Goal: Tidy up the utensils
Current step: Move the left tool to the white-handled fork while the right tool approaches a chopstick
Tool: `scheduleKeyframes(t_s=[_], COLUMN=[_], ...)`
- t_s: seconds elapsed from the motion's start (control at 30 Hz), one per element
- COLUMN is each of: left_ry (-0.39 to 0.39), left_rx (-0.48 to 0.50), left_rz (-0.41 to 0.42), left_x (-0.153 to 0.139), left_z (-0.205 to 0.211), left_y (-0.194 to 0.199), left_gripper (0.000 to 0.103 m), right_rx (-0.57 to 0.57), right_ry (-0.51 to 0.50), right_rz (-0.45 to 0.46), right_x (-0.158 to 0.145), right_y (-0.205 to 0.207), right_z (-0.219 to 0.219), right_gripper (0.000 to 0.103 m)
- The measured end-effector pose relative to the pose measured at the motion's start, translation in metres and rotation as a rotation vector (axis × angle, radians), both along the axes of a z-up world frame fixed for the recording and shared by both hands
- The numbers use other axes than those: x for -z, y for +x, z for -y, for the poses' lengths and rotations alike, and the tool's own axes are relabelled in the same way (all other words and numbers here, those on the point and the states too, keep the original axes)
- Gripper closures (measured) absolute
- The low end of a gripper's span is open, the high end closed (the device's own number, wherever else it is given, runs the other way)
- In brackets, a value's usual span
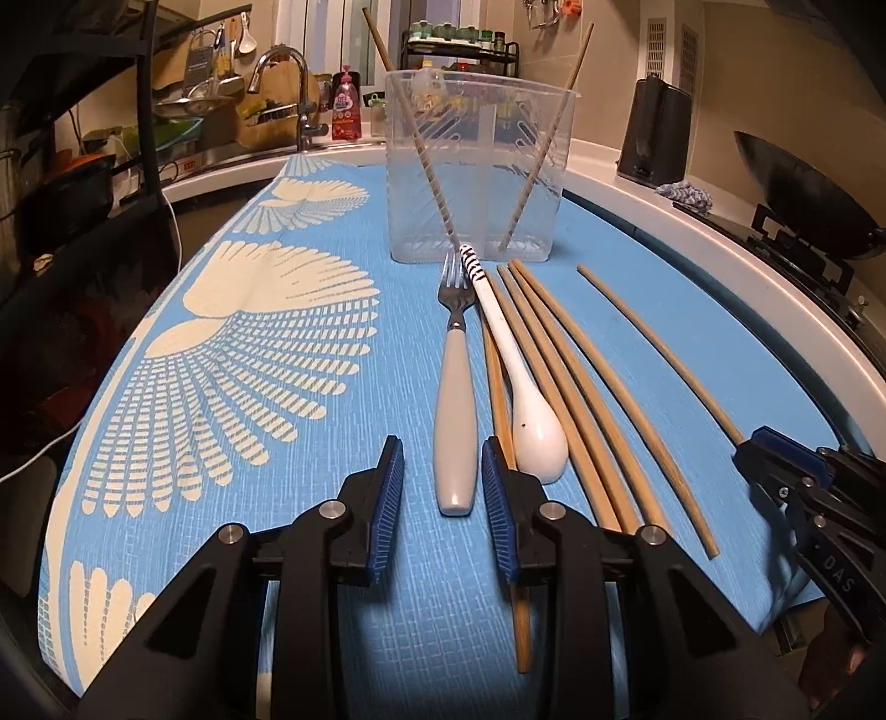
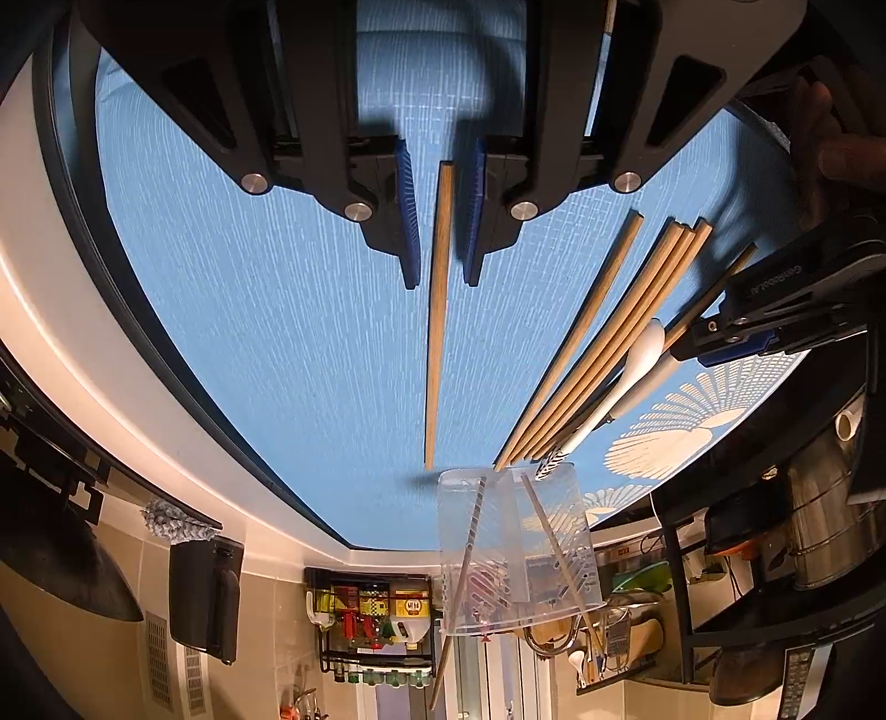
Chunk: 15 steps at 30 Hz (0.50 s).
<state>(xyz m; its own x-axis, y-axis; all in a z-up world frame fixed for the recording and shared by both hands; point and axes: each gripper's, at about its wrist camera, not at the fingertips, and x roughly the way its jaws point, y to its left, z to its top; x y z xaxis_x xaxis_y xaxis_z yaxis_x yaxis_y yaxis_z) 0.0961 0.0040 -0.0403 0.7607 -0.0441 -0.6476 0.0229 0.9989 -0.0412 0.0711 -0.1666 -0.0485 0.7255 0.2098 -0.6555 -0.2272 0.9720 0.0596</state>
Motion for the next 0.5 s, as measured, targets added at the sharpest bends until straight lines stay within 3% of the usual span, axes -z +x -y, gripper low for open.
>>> scheduleKeyframes(t_s=[0.23,0.37,0.5], left_ry=[0.029,0.028,0.021], left_rx=[-0.005,-0.013,-0.013], left_rz=[0.003,0.011,0.022], left_x=[0.0,0.0,0.0], left_z=[0.003,-0.003,-0.012], left_y=[0.002,-0.004,-0.019], left_gripper=[0.074,0.085,0.085], right_rx=[0.002,0.007,0.017], right_ry=[-0.008,-0.003,-0.004], right_rz=[-0.001,-0.004,0.004], right_x=[-0.001,-0.002,-0.002], right_y=[0.001,0.002,0.001], right_z=[0.0,0.001,0.003], right_gripper=[0.088,0.092,0.095])
